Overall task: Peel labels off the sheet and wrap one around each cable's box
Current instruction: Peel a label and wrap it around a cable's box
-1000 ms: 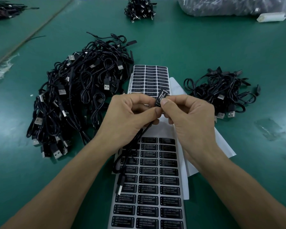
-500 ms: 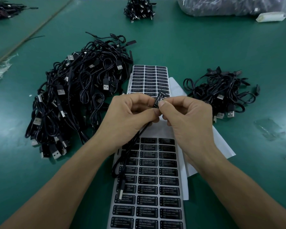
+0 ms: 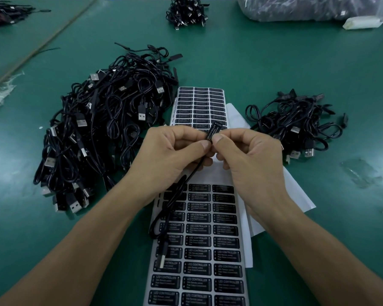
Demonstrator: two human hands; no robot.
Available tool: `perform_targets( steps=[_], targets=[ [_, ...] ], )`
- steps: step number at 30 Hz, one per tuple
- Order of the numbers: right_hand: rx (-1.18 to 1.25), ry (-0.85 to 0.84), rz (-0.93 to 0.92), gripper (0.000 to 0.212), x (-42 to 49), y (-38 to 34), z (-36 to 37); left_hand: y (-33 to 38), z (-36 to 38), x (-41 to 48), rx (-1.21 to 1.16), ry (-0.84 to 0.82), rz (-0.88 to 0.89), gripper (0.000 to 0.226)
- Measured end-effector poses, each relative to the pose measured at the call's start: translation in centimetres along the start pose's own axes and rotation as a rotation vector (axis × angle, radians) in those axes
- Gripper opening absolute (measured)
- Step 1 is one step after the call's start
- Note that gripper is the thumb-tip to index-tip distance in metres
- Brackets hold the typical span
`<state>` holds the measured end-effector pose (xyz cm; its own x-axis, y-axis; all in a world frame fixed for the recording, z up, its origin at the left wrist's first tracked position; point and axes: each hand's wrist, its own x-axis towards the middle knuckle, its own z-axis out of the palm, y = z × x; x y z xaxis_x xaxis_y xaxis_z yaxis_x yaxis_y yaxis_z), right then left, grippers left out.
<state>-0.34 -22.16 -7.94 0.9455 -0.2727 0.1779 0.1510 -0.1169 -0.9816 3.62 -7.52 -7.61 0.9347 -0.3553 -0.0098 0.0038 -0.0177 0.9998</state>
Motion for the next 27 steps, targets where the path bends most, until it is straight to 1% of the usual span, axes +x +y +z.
perform_targets(
  steps=[9, 15, 19, 27],
  targets=[
    [-0.028, 0.019, 0.006, 0.017, 0.0, -0.1, -0.2, 0.1, 0.3, -0.1, 0.007, 0.037, 0.015, 0.005],
    [-0.024, 0.038, -0.002, 0.019, -0.1, -0.2, -0.1, 0.1, 0.7, -0.2, 0.04, 0.076, 0.053, 0.013],
    [-0.049, 0.051, -0.02, 0.014, -0.2, -0.3, -0.2, 0.1, 0.9, -0.2, 0.06, 0.076, 0.072, 0.017],
    [-0.067, 0.075, -0.014, 0.014, -0.2, -0.2, -0.3, 0.0, 1.0, -0.3, 0.056, 0.082, 0.077, 0.019]
  ],
)
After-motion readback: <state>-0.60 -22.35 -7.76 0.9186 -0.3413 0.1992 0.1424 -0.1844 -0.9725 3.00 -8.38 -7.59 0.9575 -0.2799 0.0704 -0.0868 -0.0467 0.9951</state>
